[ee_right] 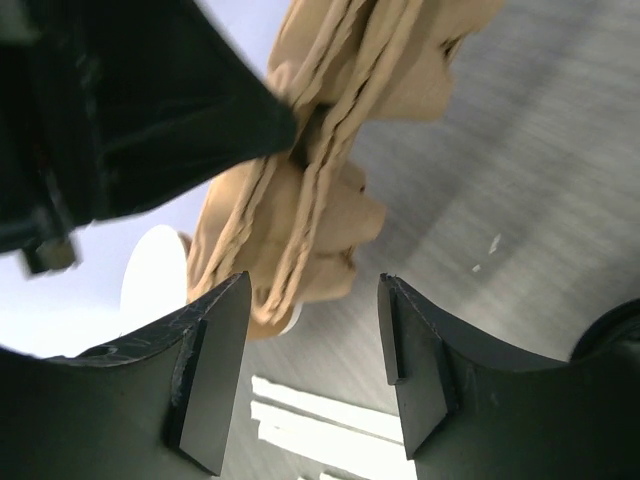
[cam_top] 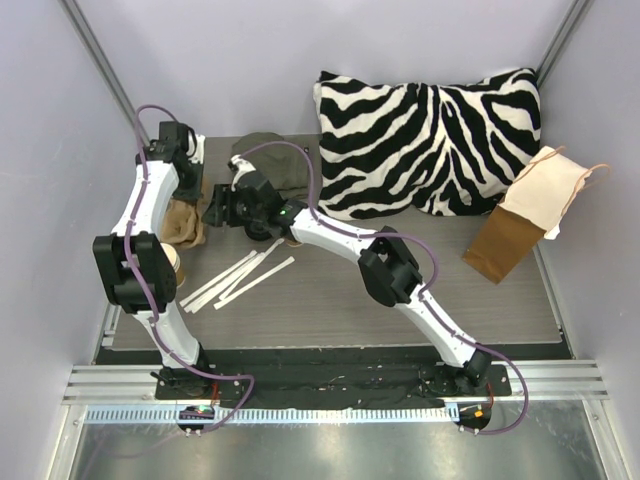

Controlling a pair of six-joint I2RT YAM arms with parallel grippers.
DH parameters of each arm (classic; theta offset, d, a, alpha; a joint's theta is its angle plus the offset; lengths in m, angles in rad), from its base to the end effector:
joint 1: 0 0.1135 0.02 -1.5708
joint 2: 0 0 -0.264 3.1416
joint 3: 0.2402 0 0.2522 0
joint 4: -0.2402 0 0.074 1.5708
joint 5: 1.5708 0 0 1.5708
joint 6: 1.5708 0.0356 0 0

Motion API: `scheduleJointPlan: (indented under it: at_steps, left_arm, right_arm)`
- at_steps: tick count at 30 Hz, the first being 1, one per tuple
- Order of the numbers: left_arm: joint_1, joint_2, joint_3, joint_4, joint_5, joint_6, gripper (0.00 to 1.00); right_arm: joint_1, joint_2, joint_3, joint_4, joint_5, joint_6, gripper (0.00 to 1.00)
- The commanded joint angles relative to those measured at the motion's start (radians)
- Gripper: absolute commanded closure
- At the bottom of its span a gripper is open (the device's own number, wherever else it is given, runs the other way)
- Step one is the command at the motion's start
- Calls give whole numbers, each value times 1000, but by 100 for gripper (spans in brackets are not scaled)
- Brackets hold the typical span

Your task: Pack the takeout coffee

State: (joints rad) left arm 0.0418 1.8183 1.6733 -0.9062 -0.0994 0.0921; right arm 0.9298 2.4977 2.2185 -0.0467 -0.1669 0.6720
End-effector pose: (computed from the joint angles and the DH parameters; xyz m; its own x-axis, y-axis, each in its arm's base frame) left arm 0.3896 0.0198 0.2984 -0.8719 0.0551 -0.4865 -0.0107 0.9913 0.1314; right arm 0.3460 0.4736 0.2272 -0.7005 0.0878 -0.7083 -0.5730 0.5225 0.6314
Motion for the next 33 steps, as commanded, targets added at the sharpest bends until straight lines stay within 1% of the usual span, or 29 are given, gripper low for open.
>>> scheduleJointPlan:
  at_steps: [1,6,11,20,26,33]
  left_arm:
    - [4,-39,59,4,39,-37,100]
    - [3,-48,65,0,52,-45,100]
    - [3,-45,72,-3,56,-48,100]
    - [3,-42,51,9,53,-37,100]
    - [3,-33,42,29,23,-20,100]
    - [9,-43,40,33,79,-38,100]
  right_arm:
    - [-3,18,81,42,59,-29,39]
    - [-3,46,104,41,69,-31,44]
    - [0,72,119,70,49,-23,44]
    - [3,75,124,99,-8,-20,44]
    - [3,76,135,110,-46,-25,44]
    - [12,82,138,108,-7,-43,44]
